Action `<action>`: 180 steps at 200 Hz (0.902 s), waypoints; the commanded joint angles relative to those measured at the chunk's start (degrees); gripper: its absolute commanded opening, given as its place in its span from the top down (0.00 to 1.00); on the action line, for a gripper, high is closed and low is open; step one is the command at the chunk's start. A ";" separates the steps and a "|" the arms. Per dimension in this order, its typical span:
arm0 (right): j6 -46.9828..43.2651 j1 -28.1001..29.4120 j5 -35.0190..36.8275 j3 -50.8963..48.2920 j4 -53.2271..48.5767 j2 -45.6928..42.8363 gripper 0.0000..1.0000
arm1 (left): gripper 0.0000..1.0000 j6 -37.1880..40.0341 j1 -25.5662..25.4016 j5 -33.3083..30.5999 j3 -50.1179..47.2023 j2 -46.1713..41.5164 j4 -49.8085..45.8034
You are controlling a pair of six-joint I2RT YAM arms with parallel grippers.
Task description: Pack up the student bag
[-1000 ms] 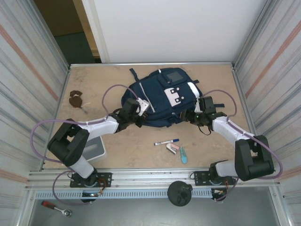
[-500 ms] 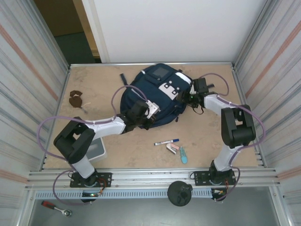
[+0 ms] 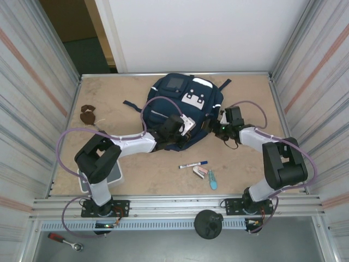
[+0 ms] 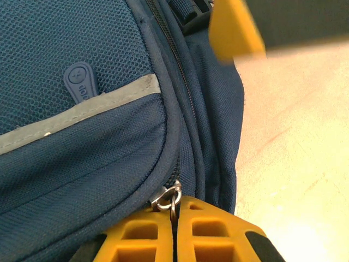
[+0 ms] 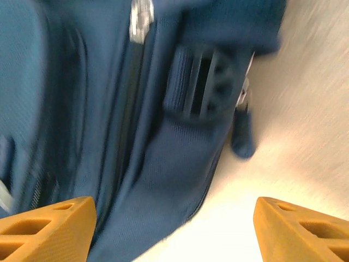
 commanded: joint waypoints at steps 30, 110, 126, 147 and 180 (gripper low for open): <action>4.67 2.97 -4.25 1.71 9.88 7.23 0.58 | 1.00 -0.08 -0.77 -0.15 0.10 -0.25 1.97; -1.67 -0.07 -0.46 0.94 4.45 5.27 1.00 | 1.00 3.72 4.52 -8.60 -8.77 -8.32 -2.41; -3.76 -0.45 0.81 1.59 1.95 4.78 1.00 | 1.00 3.72 6.49 -8.60 -10.28 -10.06 -2.20; -7.17 -0.80 1.56 3.70 -2.28 4.79 1.00 | 1.00 3.81 9.21 -8.69 -11.11 -11.24 -2.77; -11.22 -1.55 0.92 9.18 -8.38 7.03 1.00 | 1.00 3.37 9.94 -6.01 -11.36 -11.88 -2.91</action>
